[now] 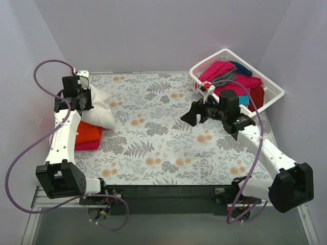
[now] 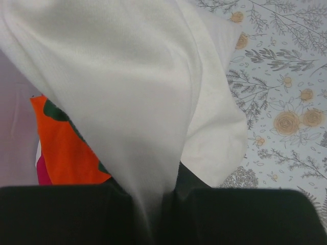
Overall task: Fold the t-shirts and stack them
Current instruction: Neatly place the folded tshirt to the corner
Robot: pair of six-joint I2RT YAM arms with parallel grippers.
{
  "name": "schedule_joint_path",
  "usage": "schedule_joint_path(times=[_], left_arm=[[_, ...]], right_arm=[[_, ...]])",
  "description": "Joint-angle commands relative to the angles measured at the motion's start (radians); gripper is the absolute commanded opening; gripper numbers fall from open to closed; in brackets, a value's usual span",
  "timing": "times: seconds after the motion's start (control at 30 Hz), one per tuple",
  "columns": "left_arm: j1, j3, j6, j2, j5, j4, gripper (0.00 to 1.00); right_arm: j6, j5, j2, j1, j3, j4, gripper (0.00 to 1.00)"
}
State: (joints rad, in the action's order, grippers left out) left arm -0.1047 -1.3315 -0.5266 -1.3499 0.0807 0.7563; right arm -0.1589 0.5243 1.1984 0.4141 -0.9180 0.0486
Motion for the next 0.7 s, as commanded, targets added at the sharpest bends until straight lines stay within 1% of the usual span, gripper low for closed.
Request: schedule_joint_path(times=[0.0, 0.07, 0.17, 0.27, 0.43, 0.6, 0.63, 0.67], left_arm=[[-0.041, 0.07, 0.03, 0.084, 0.062, -0.11, 0.0], [-0.065, 0.097, 0.03, 0.086, 0.08, -0.138, 0.0], [-0.09, 0.089, 0.024, 0.068, 0.07, -0.129, 0.0], [-0.102, 0.117, 0.036, 0.069, 0.093, -0.14, 0.0], [-0.118, 0.221, 0.066, 0.064, 0.215, -0.21, 0.0], [-0.19, 0.212, 0.017, 0.009, 0.289, -0.229, 0.0], [-0.207, 0.204, 0.004, -0.001, 0.363, -0.233, 0.0], [-0.208, 0.204, 0.002, -0.002, 0.396, -0.242, 0.01]], right_arm=[[-0.004, 0.025, -0.019, -0.005, 0.005, -0.039, 0.73], [-0.004, 0.026, -0.023, -0.006, 0.01, -0.039, 0.73], [-0.005, 0.032, -0.023, -0.006, 0.01, -0.067, 0.73], [-0.007, 0.036, -0.014, -0.008, 0.01, -0.072, 0.73], [-0.01, 0.045, -0.01, -0.009, 0.011, -0.075, 0.73], [-0.008, 0.048, -0.011, -0.011, 0.016, -0.079, 0.73], [-0.007, 0.046, -0.008, -0.011, 0.016, -0.079, 0.74], [-0.007, 0.045, -0.007, -0.011, 0.016, -0.079, 0.74]])
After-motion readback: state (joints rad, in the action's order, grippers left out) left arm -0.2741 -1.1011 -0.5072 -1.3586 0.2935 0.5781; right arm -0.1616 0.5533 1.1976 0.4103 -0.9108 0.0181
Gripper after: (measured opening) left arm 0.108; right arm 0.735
